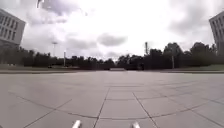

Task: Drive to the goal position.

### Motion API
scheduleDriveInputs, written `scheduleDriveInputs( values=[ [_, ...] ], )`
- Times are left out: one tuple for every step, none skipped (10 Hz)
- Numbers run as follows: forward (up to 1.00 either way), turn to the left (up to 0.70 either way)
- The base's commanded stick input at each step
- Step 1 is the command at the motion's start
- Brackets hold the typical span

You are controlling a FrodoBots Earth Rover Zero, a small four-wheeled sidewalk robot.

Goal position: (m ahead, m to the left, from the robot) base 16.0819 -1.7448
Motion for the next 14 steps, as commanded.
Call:
scheduleDriveInputs(
  values=[
    [0.70,0.00],
    [0.70,0.00],
    [0.70,0.00],
    [0.70,0.00],
    [0.70,0.00],
    [0.70,-0.12],
    [0.70,-0.21],
    [0.70,-0.29],
    [0.70,-0.17],
    [0.70,-0.04],
    [0.70,0.00],
    [0.70,0.00],
    [0.70,0.00],
    [0.70,0.00]
  ],
)
